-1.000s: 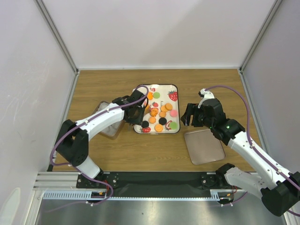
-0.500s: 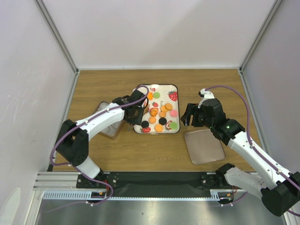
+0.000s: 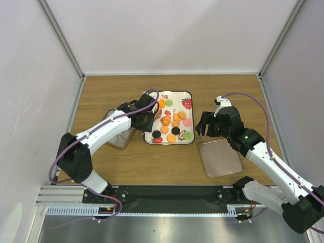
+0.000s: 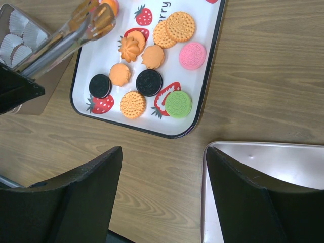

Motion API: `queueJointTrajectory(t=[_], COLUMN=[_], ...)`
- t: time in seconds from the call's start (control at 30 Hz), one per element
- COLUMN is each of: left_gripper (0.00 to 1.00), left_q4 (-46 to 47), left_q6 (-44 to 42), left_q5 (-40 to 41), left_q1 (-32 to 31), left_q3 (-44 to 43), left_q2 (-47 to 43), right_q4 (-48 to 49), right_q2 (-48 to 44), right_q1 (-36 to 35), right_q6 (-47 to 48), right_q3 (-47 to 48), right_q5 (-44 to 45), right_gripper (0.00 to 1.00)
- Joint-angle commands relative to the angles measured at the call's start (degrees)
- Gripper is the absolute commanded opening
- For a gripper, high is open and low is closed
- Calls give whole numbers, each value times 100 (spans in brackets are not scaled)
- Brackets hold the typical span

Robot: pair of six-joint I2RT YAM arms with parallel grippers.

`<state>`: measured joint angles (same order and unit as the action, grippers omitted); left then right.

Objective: Pack the cookies

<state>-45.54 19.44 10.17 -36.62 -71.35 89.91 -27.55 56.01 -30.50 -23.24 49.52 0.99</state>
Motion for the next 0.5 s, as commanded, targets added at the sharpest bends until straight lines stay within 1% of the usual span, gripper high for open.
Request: queueJointTrajectory(t=[0.0, 0.17, 0.33, 0.43, 0.47], left_gripper=[33, 33, 33, 33, 33], left_q4=[45, -16, -122, -271, -297], left_q6=[-37, 33, 244, 411, 446], left_q5=[107, 134, 186, 231, 231], left_q1=[-38, 286, 629, 972, 1190], left_q3=[-283, -256, -46, 121, 182], left_q2=[-474, -834, -1370, -1633, -1713], right_q4=[83, 83, 101, 101, 101], right_q2=[-90, -99, -90, -81, -73], right_q1=[18, 18, 18, 27, 18], right_q6=[101, 110, 101, 101, 101], right_q3=[40, 49, 49, 32, 32], right_q5=[-3, -38, -125, -214, -214], right_gripper=[74, 74, 74, 74, 74])
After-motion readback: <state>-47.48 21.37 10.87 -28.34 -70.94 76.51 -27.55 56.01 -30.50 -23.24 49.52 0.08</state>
